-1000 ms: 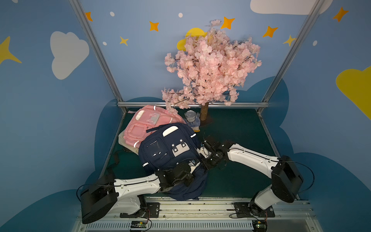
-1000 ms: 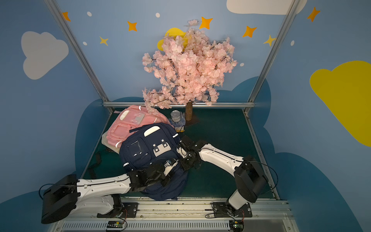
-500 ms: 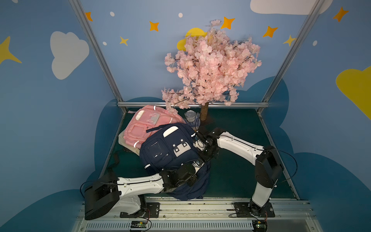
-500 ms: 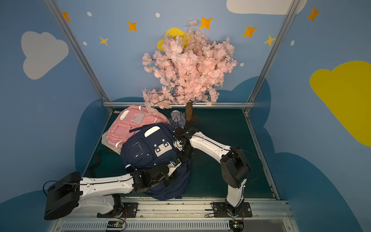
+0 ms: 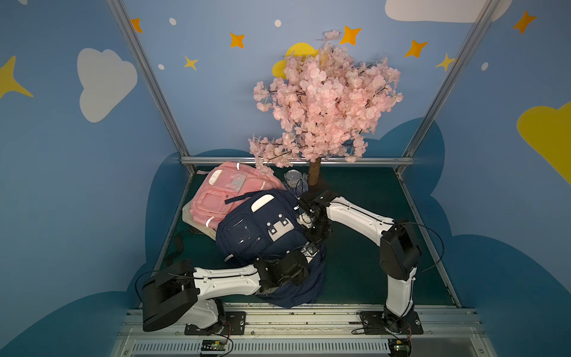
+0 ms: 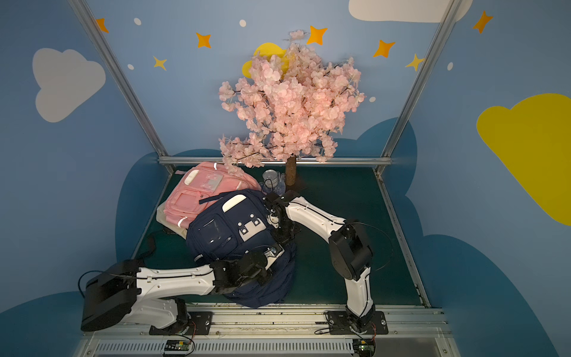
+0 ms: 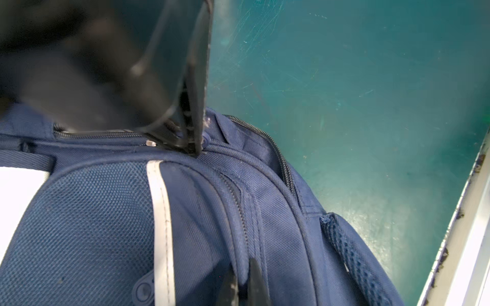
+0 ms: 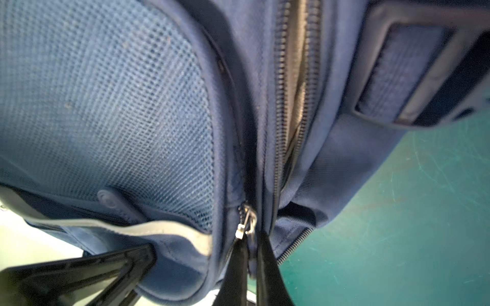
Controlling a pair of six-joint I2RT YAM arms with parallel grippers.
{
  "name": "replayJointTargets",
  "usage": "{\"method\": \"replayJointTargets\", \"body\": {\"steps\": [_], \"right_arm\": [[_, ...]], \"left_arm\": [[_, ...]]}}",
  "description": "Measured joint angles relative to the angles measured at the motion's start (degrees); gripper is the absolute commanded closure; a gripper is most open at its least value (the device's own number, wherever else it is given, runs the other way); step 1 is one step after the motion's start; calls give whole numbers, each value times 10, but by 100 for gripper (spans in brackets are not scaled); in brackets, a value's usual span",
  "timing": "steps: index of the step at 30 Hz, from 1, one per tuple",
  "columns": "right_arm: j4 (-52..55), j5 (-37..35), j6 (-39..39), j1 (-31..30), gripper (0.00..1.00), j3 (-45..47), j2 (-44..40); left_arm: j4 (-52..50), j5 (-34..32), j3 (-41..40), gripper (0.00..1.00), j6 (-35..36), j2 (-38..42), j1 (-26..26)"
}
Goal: Zip up the backpack
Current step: Zip the zipper on the backpack, then adjust the backpack at the center of the board.
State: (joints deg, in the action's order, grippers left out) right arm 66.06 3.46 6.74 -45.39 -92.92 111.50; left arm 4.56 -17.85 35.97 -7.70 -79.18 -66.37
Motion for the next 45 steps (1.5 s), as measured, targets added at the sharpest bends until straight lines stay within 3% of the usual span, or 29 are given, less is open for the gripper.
{"method": "replayJointTargets", "body": {"steps": [3, 6, 7, 8, 13, 17, 20, 24, 27, 35, 39, 45], "right_arm": [[-1, 2, 12, 0, 100, 1, -2], [-5, 3, 21, 0, 89, 2, -8], [-7, 4, 23, 0, 82, 3, -10], [-15, -3, 25, 1, 75, 6, -14], [-111, -31, 40, 27, 50, 37, -73], [-140, -46, 55, 40, 38, 94, -157], [-146, -49, 75, 42, 35, 141, -204], [-158, -32, 125, 42, 32, 211, -229], [-181, -7, 175, 36, 29, 269, -230], [-298, 52, 321, 5, 23, 408, -267], [-335, 60, 365, 5, 23, 438, -291], [-360, 65, 392, 5, 27, 451, -290]], "left_arm": [[0, -3, 0, 97, 0, 0, -1], [3, -9, 0, 96, -3, 0, -2], [2, -12, 1, 92, -5, 0, -3], [-3, -12, 3, 80, -8, 0, -3], [-38, 4, 5, 46, -31, 5, -19], [-62, 16, 3, 36, -54, 52, 3], [-82, 20, 0, 27, -78, 109, 37], [-123, 22, -16, 21, -125, 205, 118], [-179, 30, -19, 19, -170, 255, 226], [-313, 92, -24, 18, -266, 243, 493], [-310, 135, -36, 18, -288, 229, 548], [-277, 174, -39, 24, -297, 171, 563]]}}
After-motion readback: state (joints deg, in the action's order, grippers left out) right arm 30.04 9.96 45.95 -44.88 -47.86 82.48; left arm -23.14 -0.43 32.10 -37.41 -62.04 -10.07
